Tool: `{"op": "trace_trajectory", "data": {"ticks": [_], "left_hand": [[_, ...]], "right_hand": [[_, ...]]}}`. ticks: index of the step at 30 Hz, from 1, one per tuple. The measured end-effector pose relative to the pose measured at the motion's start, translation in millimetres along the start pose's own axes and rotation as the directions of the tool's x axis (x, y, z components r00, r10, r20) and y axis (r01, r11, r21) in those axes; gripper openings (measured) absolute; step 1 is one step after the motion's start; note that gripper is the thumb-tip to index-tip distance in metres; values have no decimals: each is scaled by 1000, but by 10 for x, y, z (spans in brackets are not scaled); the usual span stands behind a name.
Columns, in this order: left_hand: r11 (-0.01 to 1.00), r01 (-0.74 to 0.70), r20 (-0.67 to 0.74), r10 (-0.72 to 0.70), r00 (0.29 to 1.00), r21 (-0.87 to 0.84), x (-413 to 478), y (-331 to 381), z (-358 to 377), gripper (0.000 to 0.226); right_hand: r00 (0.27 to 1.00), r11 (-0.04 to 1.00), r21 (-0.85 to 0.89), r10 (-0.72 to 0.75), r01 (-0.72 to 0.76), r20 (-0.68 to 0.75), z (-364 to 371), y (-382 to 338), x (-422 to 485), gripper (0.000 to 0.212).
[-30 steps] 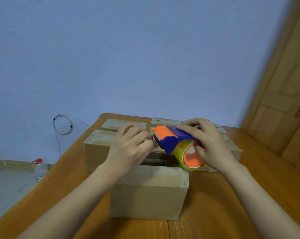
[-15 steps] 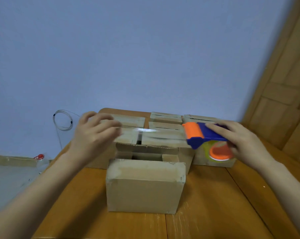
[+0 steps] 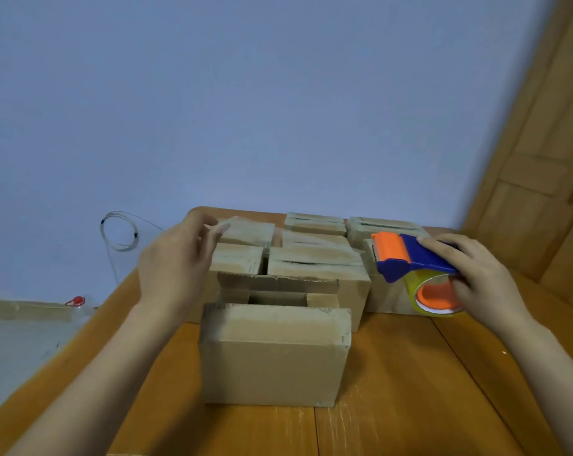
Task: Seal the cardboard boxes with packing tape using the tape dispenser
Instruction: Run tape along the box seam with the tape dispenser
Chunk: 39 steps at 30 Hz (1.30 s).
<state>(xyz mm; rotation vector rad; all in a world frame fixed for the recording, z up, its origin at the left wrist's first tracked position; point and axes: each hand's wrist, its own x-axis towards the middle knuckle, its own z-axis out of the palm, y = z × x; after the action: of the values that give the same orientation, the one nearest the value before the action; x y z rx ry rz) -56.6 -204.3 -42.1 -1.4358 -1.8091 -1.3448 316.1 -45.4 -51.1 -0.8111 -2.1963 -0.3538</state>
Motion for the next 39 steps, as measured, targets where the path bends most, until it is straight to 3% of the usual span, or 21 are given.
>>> {"op": "trace_trajectory", "data": {"ticks": [3,6,13,18,22,27,30,32,34,36,39], "left_hand": [[989,135,35,-133,991,-63,-39,218,82,27],[910,297,98,-281,955,-288,-113,391,184,28],[741,439,205,-392,897,-508,-263,456,409,35],[617,561,272,-503,821,-552,-303,358,463,30],[645,630,383,-501,776,-433,-462,305,484,21],[687,608,427,-448,786,-399,-534,306,457,28],[480,706,460,-540,705,-520,-489,269,452,38],[290,741,487,-601,634,-606,-462,240,413,44],[178,745,504,-634,587,-643,-452,228,373,47],[128,734,503,-649,571,-667,-449,234,356,48],[136,701,464,-659,592,-700,-471,237,358,43]], "right_hand": [[999,1000,-1,-8,8,-47,53,-67,22,67],[998,1000,17,7,-6,-55,118,-147,42,62],[993,992,122,55,-42,-104,196,-276,75,62],[982,979,193,104,-73,-160,173,-291,133,60],[979,982,168,118,-89,-167,174,-328,140,58],[983,980,179,116,-90,-143,233,-343,116,54],[984,978,184,121,-96,-134,292,-312,87,64],[985,979,185,107,-81,-138,316,-285,67,58],[987,981,181,95,-71,-128,348,-268,33,57],[992,985,165,70,-52,-106,402,-265,-13,63],[998,992,122,43,-36,-49,505,-252,-113,69]]}}
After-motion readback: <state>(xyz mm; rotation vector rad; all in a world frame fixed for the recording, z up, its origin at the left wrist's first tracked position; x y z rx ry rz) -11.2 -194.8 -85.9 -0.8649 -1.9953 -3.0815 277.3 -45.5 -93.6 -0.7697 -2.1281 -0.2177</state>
